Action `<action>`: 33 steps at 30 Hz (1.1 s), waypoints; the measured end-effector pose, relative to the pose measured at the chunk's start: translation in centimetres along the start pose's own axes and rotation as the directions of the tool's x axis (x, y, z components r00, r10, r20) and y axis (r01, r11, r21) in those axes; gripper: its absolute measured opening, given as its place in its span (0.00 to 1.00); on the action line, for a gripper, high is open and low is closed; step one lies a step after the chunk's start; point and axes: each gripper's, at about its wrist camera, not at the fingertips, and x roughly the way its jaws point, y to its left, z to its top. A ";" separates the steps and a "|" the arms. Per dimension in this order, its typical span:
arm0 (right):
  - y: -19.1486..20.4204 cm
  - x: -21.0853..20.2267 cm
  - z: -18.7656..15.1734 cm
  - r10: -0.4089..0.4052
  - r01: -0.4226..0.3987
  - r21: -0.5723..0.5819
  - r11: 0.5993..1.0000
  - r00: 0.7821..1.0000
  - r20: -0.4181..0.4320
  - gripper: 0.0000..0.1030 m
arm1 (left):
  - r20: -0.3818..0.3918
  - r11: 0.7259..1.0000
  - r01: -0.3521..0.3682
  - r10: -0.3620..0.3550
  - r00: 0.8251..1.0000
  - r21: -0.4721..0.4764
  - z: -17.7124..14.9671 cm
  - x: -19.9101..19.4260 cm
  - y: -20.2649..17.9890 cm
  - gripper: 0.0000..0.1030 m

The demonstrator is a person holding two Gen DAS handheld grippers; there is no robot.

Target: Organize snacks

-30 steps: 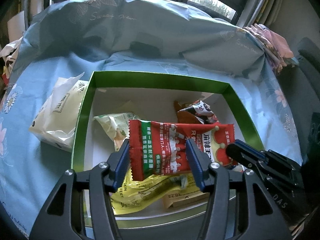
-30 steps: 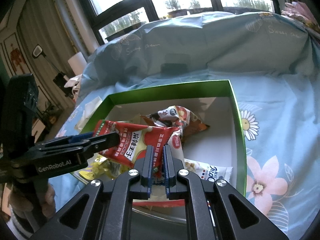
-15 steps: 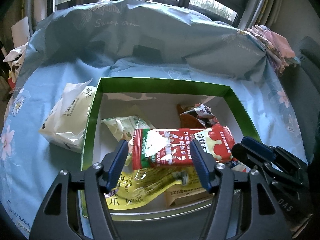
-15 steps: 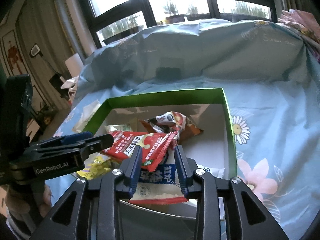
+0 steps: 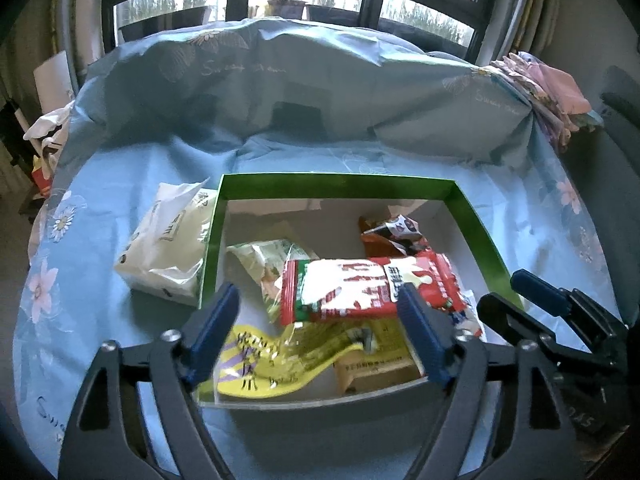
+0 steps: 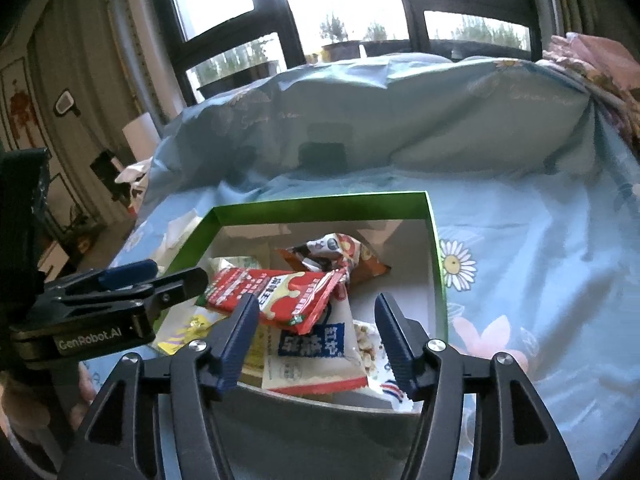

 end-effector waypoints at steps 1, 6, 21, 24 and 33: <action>0.1 -0.4 0.0 -0.012 0.012 0.000 1.000 1.000 -0.005 0.62 | 0.003 1.000 -0.003 0.003 1.000 0.003 0.0 -0.4 -0.1 0.95; 0.8 -2.2 0.0 -0.064 0.064 -0.003 0.998 0.998 -0.007 0.78 | 0.016 0.997 -0.068 0.068 0.998 0.041 -0.8 -2.7 -0.6 0.99; 3.2 -6.2 0.0 -0.149 0.146 -0.060 0.987 0.988 -0.045 0.79 | 0.020 0.995 -0.070 0.069 0.997 0.065 -2.1 -7.1 -0.5 1.00; 3.5 -6.6 0.2 -0.157 0.154 -0.068 0.986 0.987 -0.041 0.79 | 0.032 0.996 -0.076 0.074 0.997 0.055 -2.2 -7.6 -0.3 1.00; 4.3 -6.5 0.6 -0.166 0.162 -0.085 0.983 0.985 -0.043 0.79 | 0.044 0.996 -0.093 0.093 0.995 0.011 -1.8 -8.0 0.7 1.00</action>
